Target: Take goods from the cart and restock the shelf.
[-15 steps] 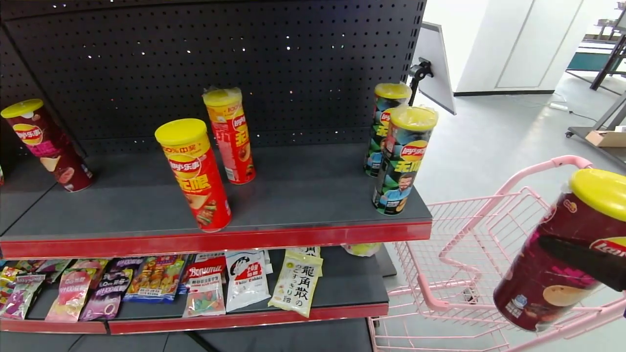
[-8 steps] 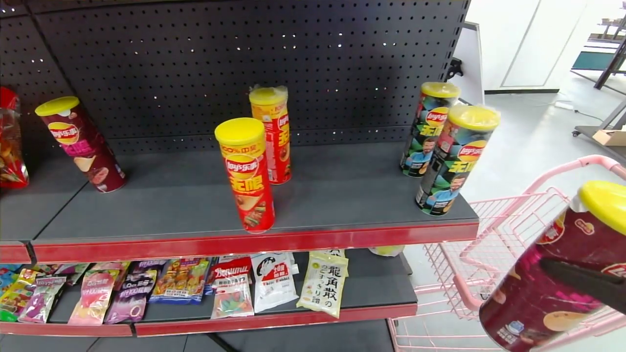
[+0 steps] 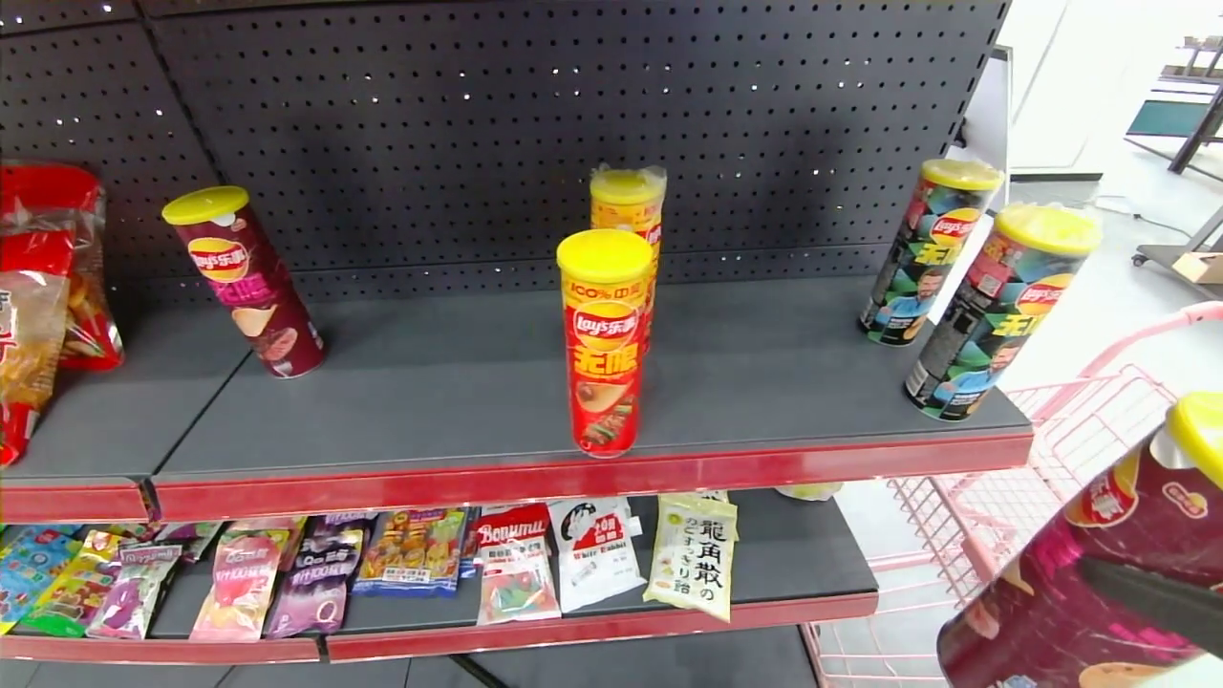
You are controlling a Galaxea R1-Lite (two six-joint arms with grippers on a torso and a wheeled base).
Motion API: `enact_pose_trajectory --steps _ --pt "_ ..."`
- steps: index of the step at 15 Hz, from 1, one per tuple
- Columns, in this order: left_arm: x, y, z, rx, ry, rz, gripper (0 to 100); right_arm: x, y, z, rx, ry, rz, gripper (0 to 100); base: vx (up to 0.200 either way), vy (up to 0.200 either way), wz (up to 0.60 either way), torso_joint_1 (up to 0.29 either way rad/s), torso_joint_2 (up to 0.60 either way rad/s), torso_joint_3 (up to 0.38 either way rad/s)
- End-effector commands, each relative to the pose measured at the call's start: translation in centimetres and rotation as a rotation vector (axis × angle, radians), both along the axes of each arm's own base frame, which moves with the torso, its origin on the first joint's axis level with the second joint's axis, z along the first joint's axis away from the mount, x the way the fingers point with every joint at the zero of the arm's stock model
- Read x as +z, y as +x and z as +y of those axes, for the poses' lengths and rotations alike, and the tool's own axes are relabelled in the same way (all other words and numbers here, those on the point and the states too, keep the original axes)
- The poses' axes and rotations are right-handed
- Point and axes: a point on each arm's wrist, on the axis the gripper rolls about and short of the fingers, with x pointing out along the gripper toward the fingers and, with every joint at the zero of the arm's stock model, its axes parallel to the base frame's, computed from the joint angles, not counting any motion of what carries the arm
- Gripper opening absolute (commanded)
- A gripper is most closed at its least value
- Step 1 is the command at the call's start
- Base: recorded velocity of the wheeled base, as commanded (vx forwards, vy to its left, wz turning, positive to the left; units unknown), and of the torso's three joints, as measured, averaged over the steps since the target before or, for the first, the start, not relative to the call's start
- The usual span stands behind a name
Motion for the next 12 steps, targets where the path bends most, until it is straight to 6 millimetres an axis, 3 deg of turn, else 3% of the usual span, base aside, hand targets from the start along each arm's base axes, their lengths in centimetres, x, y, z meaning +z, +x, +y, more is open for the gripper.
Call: enact_pose_trajectory --steps 1,12 --pt "-0.02 -0.04 0.01 0.002 -0.001 -0.002 100 0.14 -0.37 -0.01 0.014 0.006 -0.017 0 0.0 0.2 0.0 0.002 0.0 0.002" --pt "0.02 -0.07 0.02 0.0 0.003 -0.006 100 0.1 -0.57 0.24 0.053 0.005 -0.018 0 0.0 0.2 0.0 0.002 0.0 0.003"
